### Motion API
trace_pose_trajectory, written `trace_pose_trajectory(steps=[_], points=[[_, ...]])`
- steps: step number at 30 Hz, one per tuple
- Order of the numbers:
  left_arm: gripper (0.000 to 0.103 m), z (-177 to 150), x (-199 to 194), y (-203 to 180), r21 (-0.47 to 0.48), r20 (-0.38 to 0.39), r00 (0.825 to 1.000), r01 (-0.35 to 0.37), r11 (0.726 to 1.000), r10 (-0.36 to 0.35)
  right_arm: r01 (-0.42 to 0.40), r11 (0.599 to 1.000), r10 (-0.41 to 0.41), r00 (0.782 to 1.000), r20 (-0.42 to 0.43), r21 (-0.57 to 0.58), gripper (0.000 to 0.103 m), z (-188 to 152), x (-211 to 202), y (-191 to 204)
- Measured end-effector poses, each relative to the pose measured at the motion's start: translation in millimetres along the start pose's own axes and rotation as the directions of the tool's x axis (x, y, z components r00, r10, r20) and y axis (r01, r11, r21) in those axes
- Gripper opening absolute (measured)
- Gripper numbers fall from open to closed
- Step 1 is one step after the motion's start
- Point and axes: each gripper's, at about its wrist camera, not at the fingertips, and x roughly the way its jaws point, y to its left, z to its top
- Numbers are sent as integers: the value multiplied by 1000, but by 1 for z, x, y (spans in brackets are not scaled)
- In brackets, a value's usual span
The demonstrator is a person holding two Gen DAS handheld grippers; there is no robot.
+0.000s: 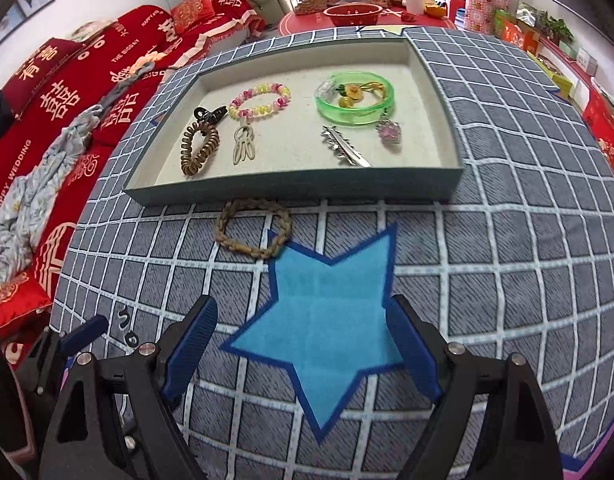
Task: Organize jewelry
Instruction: 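Move both open tools to the silver heart pendant and brown wooden bead bracelet, then grasp the heart pendant with the left tool while the right tool grasps the wooden bead bracelet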
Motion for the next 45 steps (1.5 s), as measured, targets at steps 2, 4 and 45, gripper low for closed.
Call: trace_pose_trajectory(steps=[2, 4, 45], points=[[103, 0, 2, -2, 1, -1, 1000, -3, 1000, 3, -9, 1000, 9, 1000, -3, -8, 88, 6, 7, 2], [103, 0, 4, -3, 2, -3, 1000, -4, 1000, 4, -10, 1000, 10, 1000, -12, -11, 88, 11, 14, 4], [46, -4, -9, -13, 67, 22, 998, 63, 996, -64, 2, 997, 4, 997, 72, -81, 10, -2, -17, 16]])
